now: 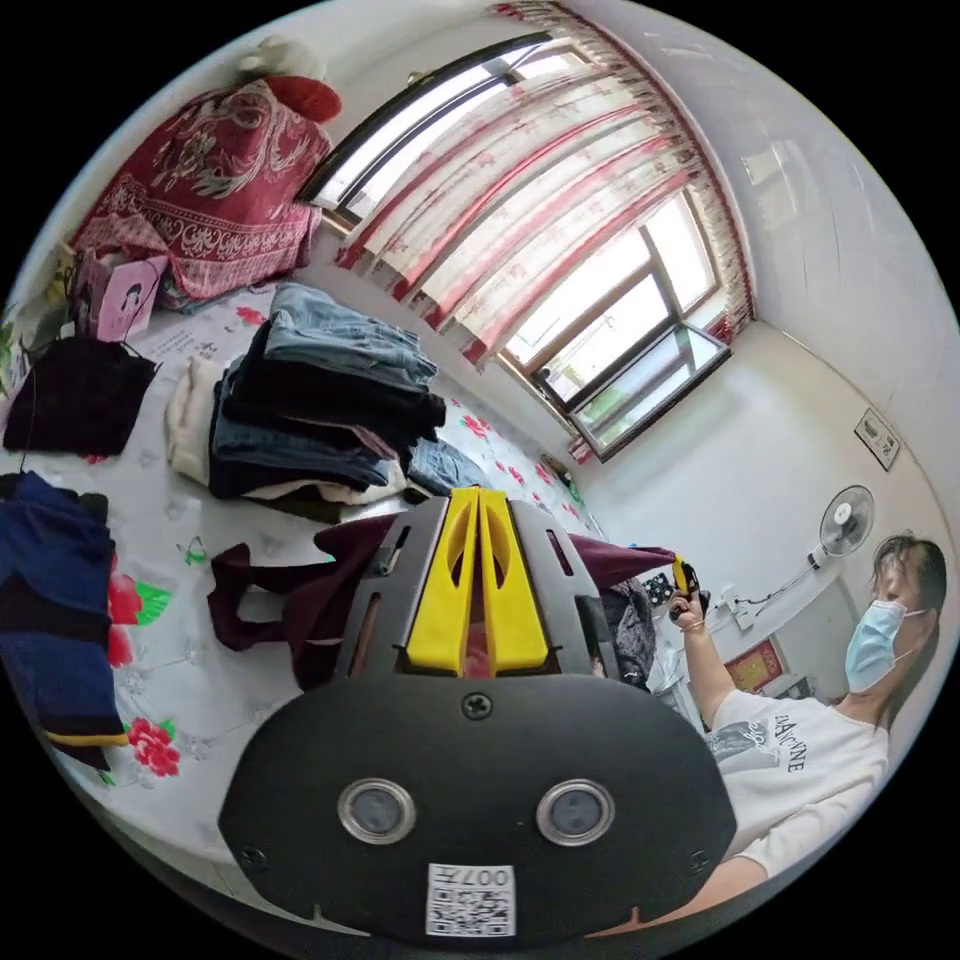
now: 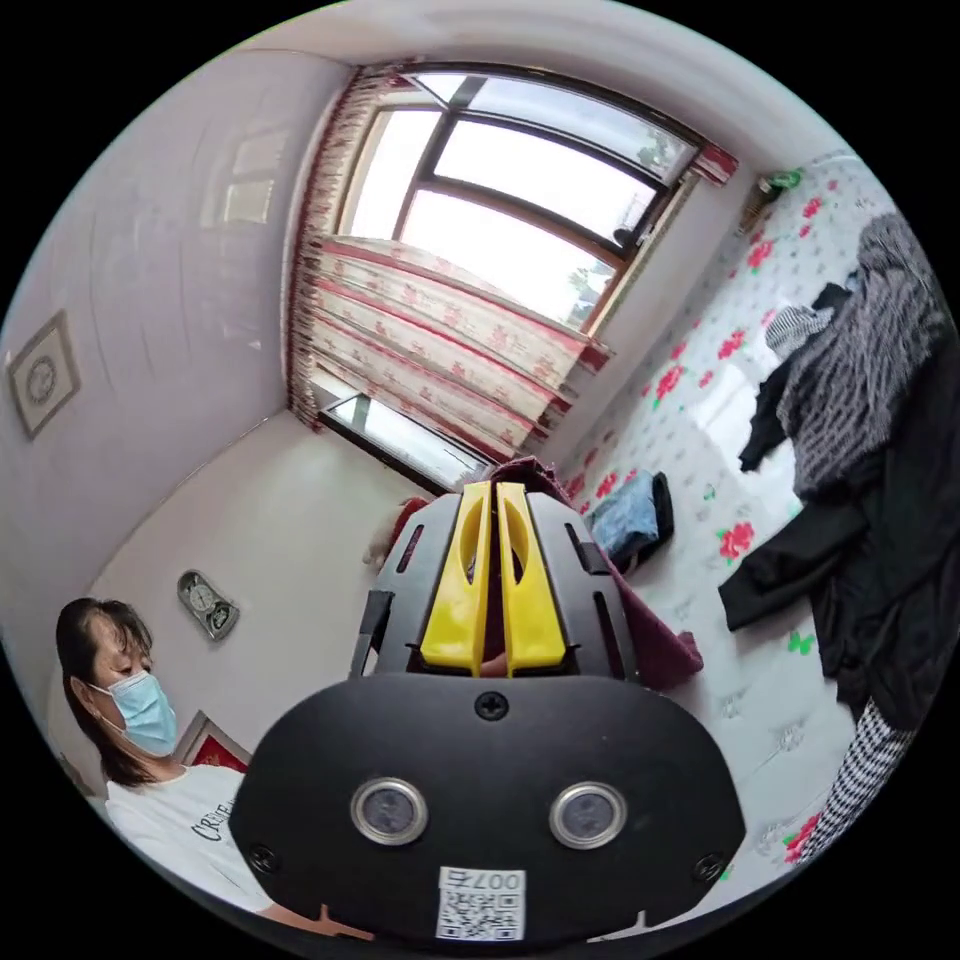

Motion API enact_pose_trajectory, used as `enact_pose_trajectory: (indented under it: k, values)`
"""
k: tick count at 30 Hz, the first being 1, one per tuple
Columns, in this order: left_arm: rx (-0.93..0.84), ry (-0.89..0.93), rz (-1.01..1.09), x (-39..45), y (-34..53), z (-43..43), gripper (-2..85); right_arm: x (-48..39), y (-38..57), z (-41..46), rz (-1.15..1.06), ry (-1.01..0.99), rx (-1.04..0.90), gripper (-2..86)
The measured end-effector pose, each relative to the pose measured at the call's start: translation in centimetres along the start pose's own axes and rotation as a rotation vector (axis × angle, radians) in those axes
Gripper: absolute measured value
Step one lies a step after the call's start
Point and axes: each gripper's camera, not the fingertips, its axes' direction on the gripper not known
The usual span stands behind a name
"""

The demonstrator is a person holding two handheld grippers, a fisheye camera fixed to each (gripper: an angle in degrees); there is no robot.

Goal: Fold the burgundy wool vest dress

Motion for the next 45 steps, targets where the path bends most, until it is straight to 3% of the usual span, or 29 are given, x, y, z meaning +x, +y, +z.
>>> enact_pose_trajectory:
  k: [3, 7, 12, 15, 18, 21, 26, 30, 35, 41, 45]
  values:
    - [0.020, -0.058, 0.177, 4.3, 0.9, -3.4, -1.0, -4.7, 0.6, -3.1, -0.139, -0.005, 0.008, -0.3]
    - [0.001, -0.122, 0.200, 4.7, 5.5, -5.1, -1.0, -5.0, 6.8, -7.4, -0.188, 0.149, -0.111, -0.3]
    - [-0.268, -0.312, 0.006, -0.9, 16.0, -1.3, -1.0, 2.9, 19.1, -10.1, -0.024, 0.413, -0.311, -0.3]
    - [-0.495, -0.367, -0.276, -7.3, 26.1, 3.2, -1.0, 10.7, 27.7, -11.2, 0.200, 0.565, -0.411, -0.3]
    - [-0.528, -0.433, -0.402, -9.0, 30.7, 3.3, -0.9, 15.1, 33.7, -13.2, 0.376, 0.606, -0.420, -0.3]
    - [-0.484, -0.417, -0.407, -8.7, 31.5, 1.5, -0.9, 14.9, 35.6, -15.7, 0.401, 0.586, -0.346, -0.2]
    - [-0.455, -0.419, -0.411, -8.4, 32.3, 0.2, -0.8, 14.1, 36.3, -13.9, 0.307, 0.664, -0.481, 0.0]
    - [-0.391, -0.454, -0.506, -8.9, 33.5, -0.8, 0.1, 14.3, 37.0, -10.8, 0.281, 0.769, -0.541, 0.8]
    - [-0.222, -0.400, -0.651, -9.7, 34.1, -3.7, 5.6, 10.2, 35.2, -8.5, 0.132, 0.863, -0.479, 3.0]
    - [-0.028, -0.340, -0.822, -13.3, 32.8, -4.6, 6.9, 6.0, 34.5, 2.2, -0.068, 0.746, -0.589, 4.3]
    - [-0.069, -0.338, -0.828, -16.8, 30.3, -2.5, 8.1, 2.8, 38.2, 12.6, -0.157, 0.504, -0.697, 5.2]
